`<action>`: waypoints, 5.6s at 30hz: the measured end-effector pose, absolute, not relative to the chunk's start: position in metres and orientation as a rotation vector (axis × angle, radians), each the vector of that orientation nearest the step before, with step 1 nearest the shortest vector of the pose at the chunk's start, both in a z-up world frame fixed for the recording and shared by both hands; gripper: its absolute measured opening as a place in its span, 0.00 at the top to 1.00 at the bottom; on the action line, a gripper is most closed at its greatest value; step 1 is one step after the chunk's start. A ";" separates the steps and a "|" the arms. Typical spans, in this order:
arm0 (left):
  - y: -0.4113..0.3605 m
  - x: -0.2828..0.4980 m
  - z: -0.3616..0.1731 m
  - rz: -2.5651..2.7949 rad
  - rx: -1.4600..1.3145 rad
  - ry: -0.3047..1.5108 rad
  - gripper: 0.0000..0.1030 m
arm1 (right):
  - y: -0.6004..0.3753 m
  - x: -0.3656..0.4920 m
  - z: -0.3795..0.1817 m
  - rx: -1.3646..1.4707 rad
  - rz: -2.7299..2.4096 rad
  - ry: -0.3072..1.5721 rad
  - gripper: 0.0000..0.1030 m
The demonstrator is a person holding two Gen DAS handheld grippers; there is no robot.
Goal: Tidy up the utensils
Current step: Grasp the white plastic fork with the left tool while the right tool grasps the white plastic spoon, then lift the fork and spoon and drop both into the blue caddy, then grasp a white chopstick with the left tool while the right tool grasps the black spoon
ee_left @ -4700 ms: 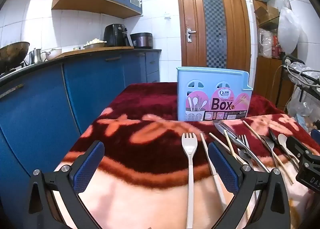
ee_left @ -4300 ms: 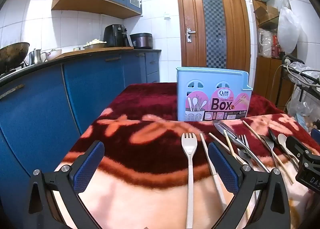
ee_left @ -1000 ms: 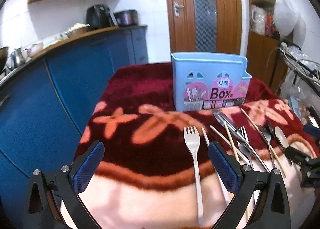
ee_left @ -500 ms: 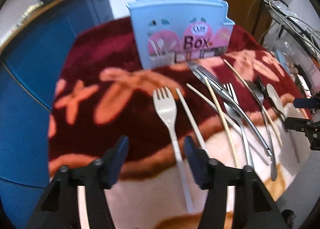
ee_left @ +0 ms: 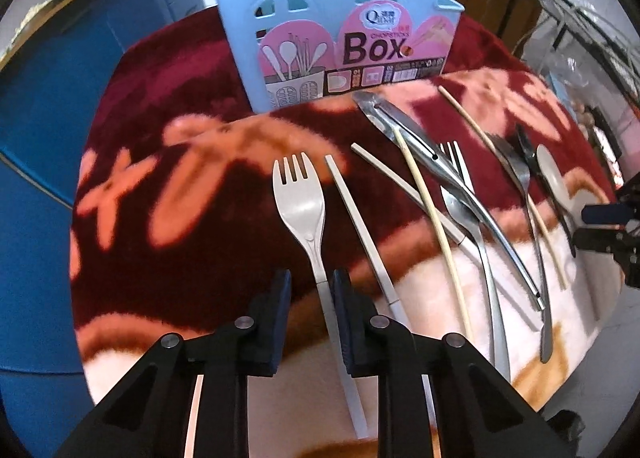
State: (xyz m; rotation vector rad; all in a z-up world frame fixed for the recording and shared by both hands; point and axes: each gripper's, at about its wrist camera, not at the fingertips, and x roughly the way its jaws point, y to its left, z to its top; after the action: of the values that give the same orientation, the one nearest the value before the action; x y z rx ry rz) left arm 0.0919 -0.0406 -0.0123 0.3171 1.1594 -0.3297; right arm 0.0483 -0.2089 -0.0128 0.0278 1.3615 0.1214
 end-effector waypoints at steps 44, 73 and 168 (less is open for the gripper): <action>-0.018 0.132 0.132 -0.397 -0.078 0.551 0.95 | -0.205 0.067 0.095 0.212 0.208 0.556 0.93; -0.066 0.209 0.068 -0.214 0.008 0.258 0.95 | -0.200 0.175 0.063 0.144 0.160 0.274 0.93; -0.061 0.112 -0.005 -0.432 0.109 1.202 0.93 | -0.210 0.059 -0.005 0.069 0.247 1.203 0.72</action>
State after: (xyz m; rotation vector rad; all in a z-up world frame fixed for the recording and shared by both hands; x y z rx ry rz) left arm 0.1116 -0.0611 -0.0055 0.1095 1.2023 -0.4318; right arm 0.0587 -0.2104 -0.0049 0.0690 1.2032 0.2468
